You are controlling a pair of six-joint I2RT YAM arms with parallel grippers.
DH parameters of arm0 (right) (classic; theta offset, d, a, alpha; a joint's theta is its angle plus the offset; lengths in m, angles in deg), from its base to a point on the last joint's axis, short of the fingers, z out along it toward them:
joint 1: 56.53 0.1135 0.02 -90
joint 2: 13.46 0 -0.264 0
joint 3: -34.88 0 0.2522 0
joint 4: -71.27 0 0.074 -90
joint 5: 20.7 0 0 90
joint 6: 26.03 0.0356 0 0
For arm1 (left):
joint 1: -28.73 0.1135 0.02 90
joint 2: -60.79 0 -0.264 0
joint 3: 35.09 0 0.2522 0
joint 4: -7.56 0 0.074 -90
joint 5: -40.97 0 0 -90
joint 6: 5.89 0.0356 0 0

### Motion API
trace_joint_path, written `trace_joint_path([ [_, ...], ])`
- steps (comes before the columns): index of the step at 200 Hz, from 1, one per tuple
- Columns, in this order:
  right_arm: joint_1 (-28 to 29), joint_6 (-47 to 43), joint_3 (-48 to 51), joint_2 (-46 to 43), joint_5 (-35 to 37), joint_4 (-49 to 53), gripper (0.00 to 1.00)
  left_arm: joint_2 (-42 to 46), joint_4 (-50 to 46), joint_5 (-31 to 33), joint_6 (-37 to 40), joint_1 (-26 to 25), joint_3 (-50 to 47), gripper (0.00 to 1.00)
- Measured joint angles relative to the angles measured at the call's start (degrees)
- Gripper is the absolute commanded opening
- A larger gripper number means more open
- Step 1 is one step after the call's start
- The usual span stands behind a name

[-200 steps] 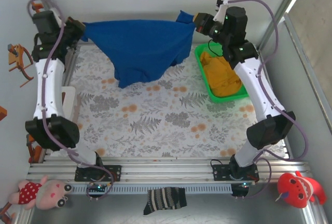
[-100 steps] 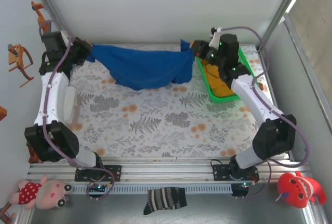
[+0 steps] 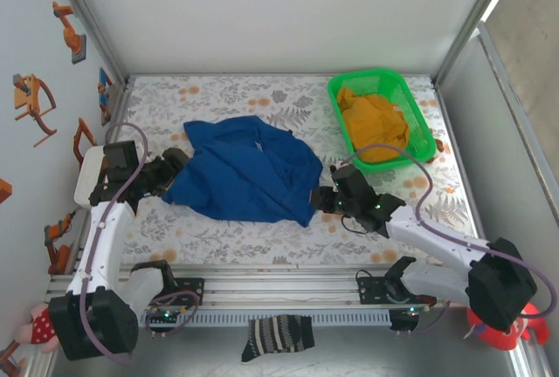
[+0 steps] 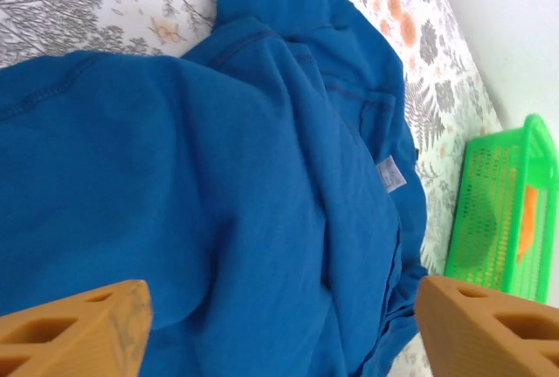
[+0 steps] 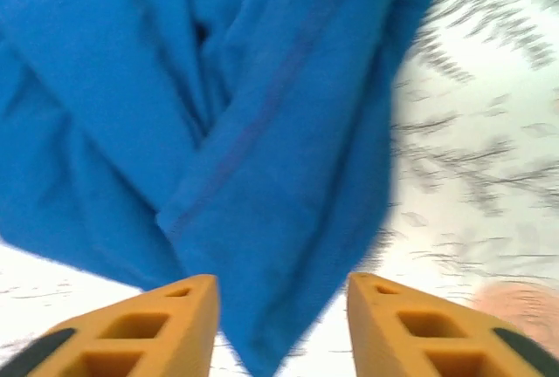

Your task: Fold the inside-out t-shirt

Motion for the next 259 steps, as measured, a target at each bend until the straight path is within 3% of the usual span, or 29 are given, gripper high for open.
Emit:
trace_joint_path([
  [22, 0.0, -3.69, -8.33, 2.19, 5.07, 7.34, 0.51, -1.6, -1.4, 1.57, 1.57, 0.0, 3.04, 0.85],
  [60, 0.02, -9.27, -24.92, 15.82, 7.28, 11.39, 0.54, -10.97, -2.32, 3.34, 4.66, -0.02, 11.43, 0.86],
  [115, 0.42, -10.12, -33.42, 34.12, 8.35, 15.8, 0.58, -21.11, -3.45, 6.67, 8.57, -1.09, 15.61, 0.87],
  [184, 5.09, -7.3, -34.64, 40.22, 12.81, 19.26, 0.64, -21.79, -3.89, 7.69, 9.97, -1.6, 15.63, 0.88],
  [259, -1.57, -5.68, -40.68, 41.07, 18.14, 21.64, 0.64, -21.79, -4.52, 7.82, 10.97, -1.77, 15.65, 0.89],
])
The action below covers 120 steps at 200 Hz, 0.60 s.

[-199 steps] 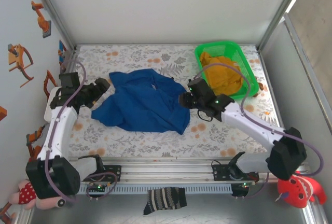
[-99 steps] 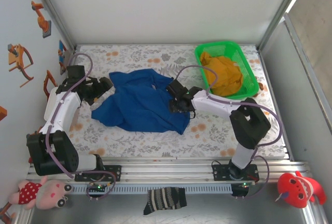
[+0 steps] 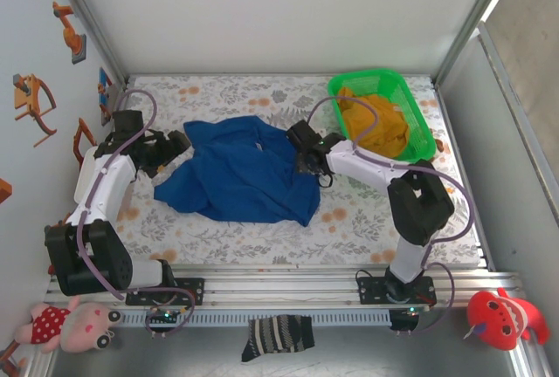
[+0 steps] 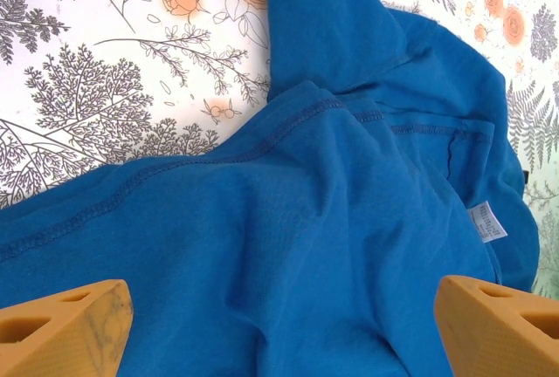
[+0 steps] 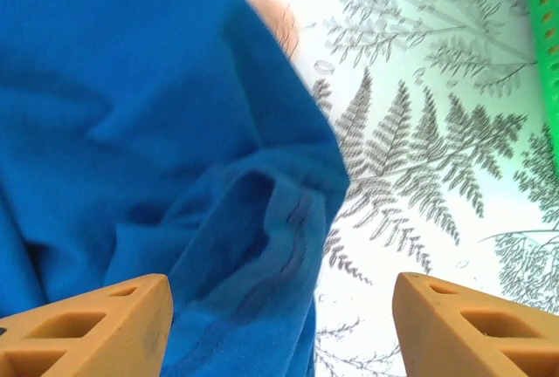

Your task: Fold the inside-out t-shirt

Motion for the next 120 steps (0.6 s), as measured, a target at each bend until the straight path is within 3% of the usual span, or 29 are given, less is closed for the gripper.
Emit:
trace_joint_path([
  [27, -1.64, 0.26, -2.21, 2.89, -0.79, -0.48, 0.59, -0.02, -0.02, -0.02, 0.2, -0.17, 0.0, 0.89],
  [42, -2.21, 0.61, -2.23, 4.42, -1.66, -0.48, 0.51, -0.2, -0.07, 0.0, 0.22, -0.22, 0.07, 0.9],
  [57, -2.54, 0.66, -2.23, 5.66, -2.91, -0.74, 0.19, -0.81, -0.35, 0.04, 0.35, -0.22, 0.63, 0.91],
  [63, -2.62, 1.07, -2.21, 5.99, -3.54, -0.94, 0.0, -1.16, -0.33, 0.0, 0.42, -0.22, 0.92, 0.91],
  [120, -3.63, -0.7, -2.05, 2.6, -7.06, -2.23, 0.0, -10.27, -0.39, -0.22, 1.79, -1.95, 6.84, 0.92],
])
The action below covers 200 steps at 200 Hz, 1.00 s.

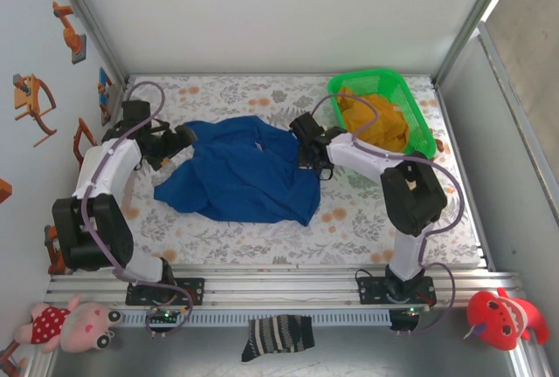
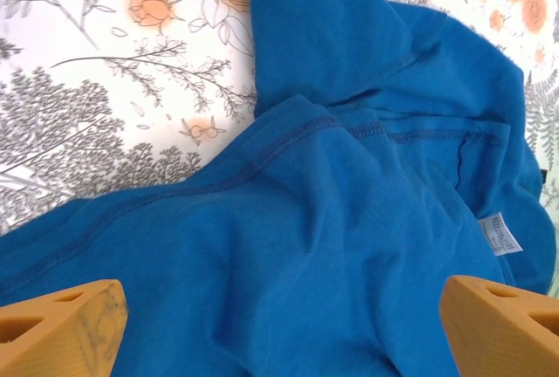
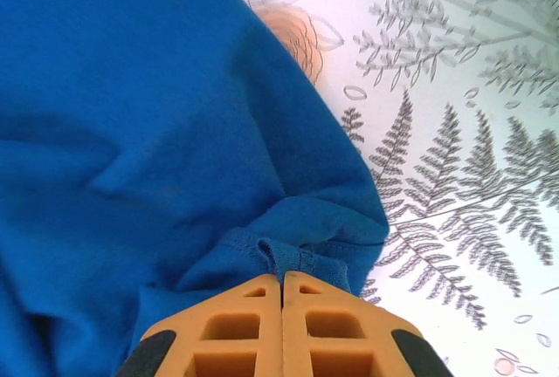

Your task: Fold the inside-out t-shirt

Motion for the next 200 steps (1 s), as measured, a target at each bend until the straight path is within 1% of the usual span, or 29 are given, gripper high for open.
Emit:
trace_joint_path([
  [32, -0.5, -1.9, -0.04, -9.42, -0.68, -0.02, 0.0, -7.8, 0.07, 0.24, 1.25, -1.44, 5.86, 0.92],
  [50, -0.68, -2.36, -0.04, -13.62, -1.07, -0.04, 0.0, -12.37, 0.02, 0.2, 2.08, -1.9, 9.51, 0.89],
  [79, -0.92, -2.38, 0.24, -15.21, -1.25, -0.11, 0.0, -18.93, -0.2, 0.2, 3.67, -2.78, 13.68, 0.82],
  [90, -0.92, -2.36, 1.07, -15.17, -1.29, -0.2, 0.0, -20.63, -0.39, 0.17, 4.39, -3.26, 14.29, 0.78],
  [110, -0.94, -2.36, 3.04, -15.17, -1.31, -0.13, 0.0, -22.93, -0.74, 0.09, 5.31, -4.26, 14.53, 0.69],
  [119, -0.98, -2.36, 3.63, -15.17, -1.33, 0.04, 0.0, -23.8, -0.98, 0.09, 5.33, -4.72, 14.53, 0.6],
  [129, -1.03, -2.34, 3.98, -15.17, -1.46, 0.02, 0.0, -24.48, -1.03, 0.0, 6.05, -5.2, 14.53, 0.47],
  [137, -1.09, -2.36, 4.02, -15.19, -1.51, 0.02, 0.0, -24.87, -1.03, -0.04, 5.99, -5.53, 14.53, 0.35],
  [151, -1.22, -2.36, 4.02, -15.19, -1.53, -0.07, 0.0, -25.55, -1.05, -0.46, 6.05, -6.1, 14.71, 0.04],
  [154, -1.27, -2.36, 4.02, -15.19, -1.6, -0.07, 0.0, -25.7, -1.09, -0.48, 6.12, -6.16, 14.82, 0.0],
  [177, -2.36, -2.43, 3.85, -15.19, -3.1, 0.0, 0.0, -26.56, -1.81, -0.42, 6.21, -6.58, 16.68, 0.0],
  [200, -6.1, -3.45, -0.37, -14.01, -6.99, 0.96, 0.0, -26.71, -5.44, -0.02, 6.21, -6.1, 23.85, 0.0],
])
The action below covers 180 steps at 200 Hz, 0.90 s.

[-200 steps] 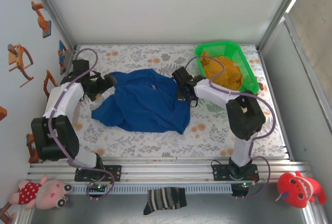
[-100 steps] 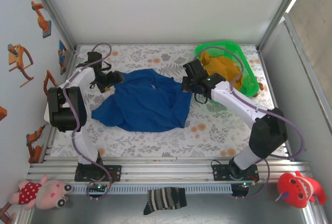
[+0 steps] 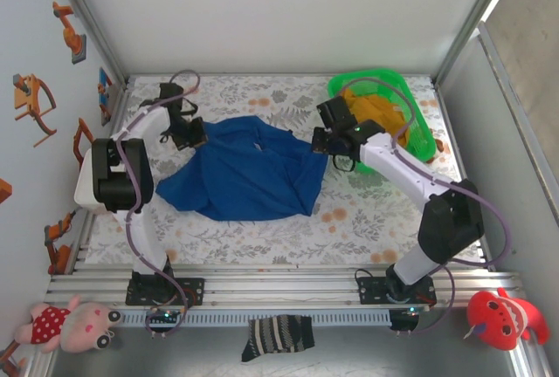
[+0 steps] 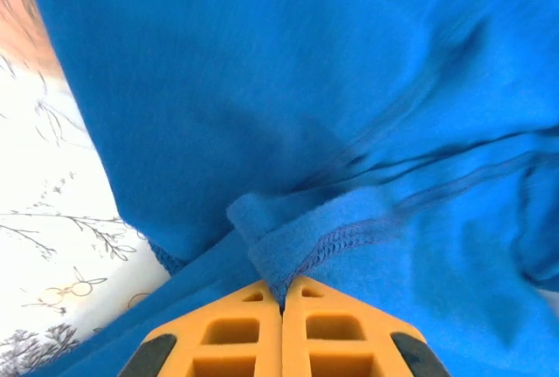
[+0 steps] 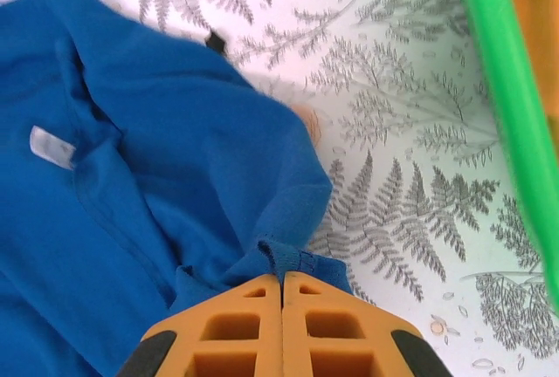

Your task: Fold the inside-out t-shirt

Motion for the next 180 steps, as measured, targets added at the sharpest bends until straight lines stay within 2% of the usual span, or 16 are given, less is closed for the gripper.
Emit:
trace_joint_path([
  [44, -8.72, -1.51, -15.65, 1.31, -8.66, -0.57, 0.0, 3.17, -2.89, -1.99, -2.19, 5.11, 19.54, 0.0],
  [73, -11.23, -1.81, -18.56, -2.08, -11.41, -1.79, 0.0, 12.61, -2.16, -2.91, -4.2, 8.76, 19.17, 0.0],
  [91, -11.32, -1.7, -13.18, -7.39, -12.5, -4.11, 0.0, 21.99, 1.36, -3.98, -5.75, 8.9, 9.7, 0.05],
  [102, -11.3, -0.96, -6.88, -11.47, -13.46, -6.88, 0.0, 28.04, 4.44, -5.03, -7.08, 8.41, 0.83, 0.18],
  [127, -11.26, 2.14, 10.03, -18.43, -15.45, -12.61, 0.0, 38.16, 8.87, -6.47, -9.57, 6.56, -21.11, 0.58],
  [133, -11.17, 3.02, 14.1, -19.06, -15.96, -14.03, 0.0, 39.47, 9.14, -6.47, -10.23, 6.05, -25.83, 0.64],
  [157, -10.34, 5.35, 26.25, -18.67, -17.4, -16.48, 0.0, 41.72, 8.94, -5.49, -12.0, 4.61, -41.24, 0.73],
  [180, -9.27, 6.19, 30.67, -18.6, -17.84, -16.55, 0.0, 41.75, 7.28, -3.45, -12.26, 4.57, -43.76, 0.79],
])
